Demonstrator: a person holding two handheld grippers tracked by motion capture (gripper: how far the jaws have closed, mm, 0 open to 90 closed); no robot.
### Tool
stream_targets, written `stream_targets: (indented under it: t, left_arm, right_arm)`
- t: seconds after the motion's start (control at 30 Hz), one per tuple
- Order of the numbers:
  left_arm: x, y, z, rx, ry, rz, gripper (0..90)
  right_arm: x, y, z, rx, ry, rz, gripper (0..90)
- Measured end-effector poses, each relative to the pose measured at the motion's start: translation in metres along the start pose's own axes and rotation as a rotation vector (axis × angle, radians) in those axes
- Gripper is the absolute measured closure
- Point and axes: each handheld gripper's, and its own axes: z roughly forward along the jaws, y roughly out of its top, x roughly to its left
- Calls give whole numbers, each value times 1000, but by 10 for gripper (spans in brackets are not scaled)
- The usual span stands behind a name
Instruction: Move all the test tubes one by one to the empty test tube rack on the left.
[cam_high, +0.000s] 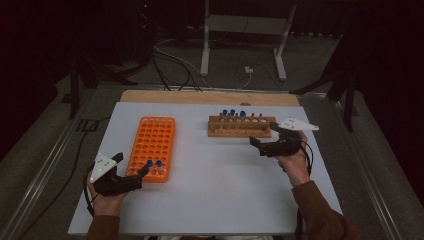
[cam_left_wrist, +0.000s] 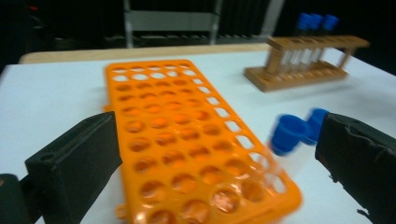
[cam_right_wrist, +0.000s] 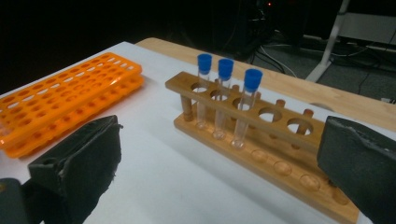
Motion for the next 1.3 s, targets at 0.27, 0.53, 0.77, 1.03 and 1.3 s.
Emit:
stream_targets:
  t: [0.27,0.53,0.77,1.03,1.3]
  left_arm:
    - [14,-3,1,-5,112,-62,9]
    - [9,0,8,-9,121,-63,10]
    - [11,-2,9,2,153,-67,10]
    - [14,-3,9,6,155,-83,10]
    - [15,-4,9,12,150,-91,10]
  right_arm:
    - [-9,11,13,-14,-38,15,0]
    - [-14,21,35,-20,-56,42,0]
    - [-20,23,55,-47,-90,97,55]
    - [-27,18,80,-10,-93,101,62]
    - [-34,5,101,52,-97,117,355]
